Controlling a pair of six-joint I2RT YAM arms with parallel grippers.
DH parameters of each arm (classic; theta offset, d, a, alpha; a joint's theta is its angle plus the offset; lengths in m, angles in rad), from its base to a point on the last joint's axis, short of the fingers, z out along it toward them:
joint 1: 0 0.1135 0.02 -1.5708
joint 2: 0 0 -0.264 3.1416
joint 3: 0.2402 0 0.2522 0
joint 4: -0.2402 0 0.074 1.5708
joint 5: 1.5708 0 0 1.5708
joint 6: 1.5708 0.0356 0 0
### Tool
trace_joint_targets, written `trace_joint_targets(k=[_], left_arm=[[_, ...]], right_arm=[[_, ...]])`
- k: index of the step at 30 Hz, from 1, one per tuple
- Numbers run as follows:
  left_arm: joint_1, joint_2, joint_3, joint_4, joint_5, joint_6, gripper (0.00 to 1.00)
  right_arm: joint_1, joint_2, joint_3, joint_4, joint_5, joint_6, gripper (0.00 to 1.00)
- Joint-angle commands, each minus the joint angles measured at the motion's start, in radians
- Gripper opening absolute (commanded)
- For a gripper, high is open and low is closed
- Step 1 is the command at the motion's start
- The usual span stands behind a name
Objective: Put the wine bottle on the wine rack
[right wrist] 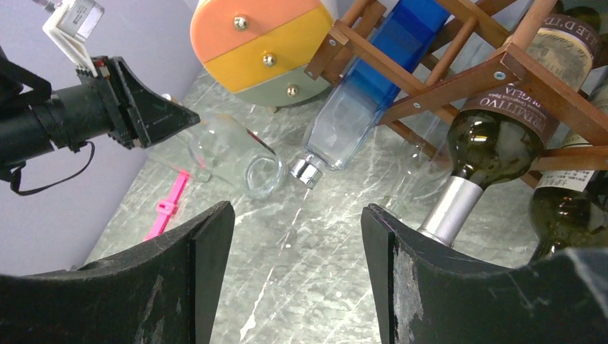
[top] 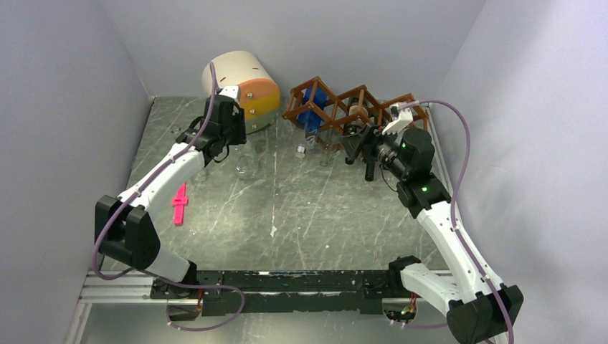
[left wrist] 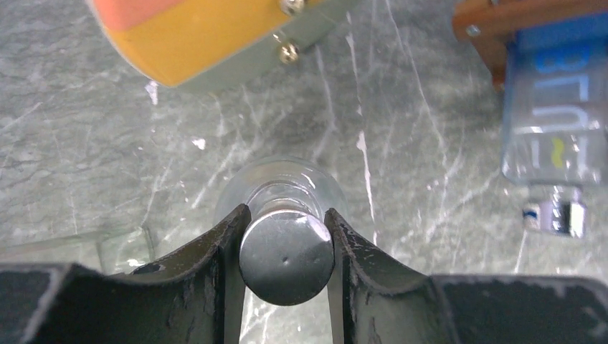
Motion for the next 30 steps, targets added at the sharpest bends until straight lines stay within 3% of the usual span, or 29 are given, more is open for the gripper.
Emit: trace_joint_targets(k=[1,7,10,15,20,25,30], left_arm=[[-0.083,-0.072,0.037,-0.058,0.091,0.007,0.29],[-0.171,-0.112,0.021,-0.073,0.145,-0.004,0.30],[-0.208,-0.123,0.000,-0.074,0.167,0.014,0.35],[-0.214,-0.150,-0.060,-0.053,0.187,0.019,0.63],[-0.214,-0.200,-0.095,0.010,0.256,0.022,0.83],[-0.214,-0.258,-0.094,0.038,0.263,0.009,0.83],[-0.213,-0.410,-0.143,0.095,0.140,-0.027,0.81]], right_arm=[[0.011,-0.015,-0.014,0.037,-0.025,0.002,0.69],[0.017,-0.012,-0.024,0.044,-0.040,0.010,0.69],[0.021,-0.009,-0.027,0.041,-0.047,0.008,0.69],[0.032,0.000,-0.015,0.006,-0.047,-0.008,0.69],[0.048,0.016,0.008,-0.035,-0.045,-0.026,0.69],[0.089,0.055,0.043,-0.076,-0.044,-0.058,0.69],[0.208,0.100,0.074,-0.087,0.008,-0.093,0.70]])
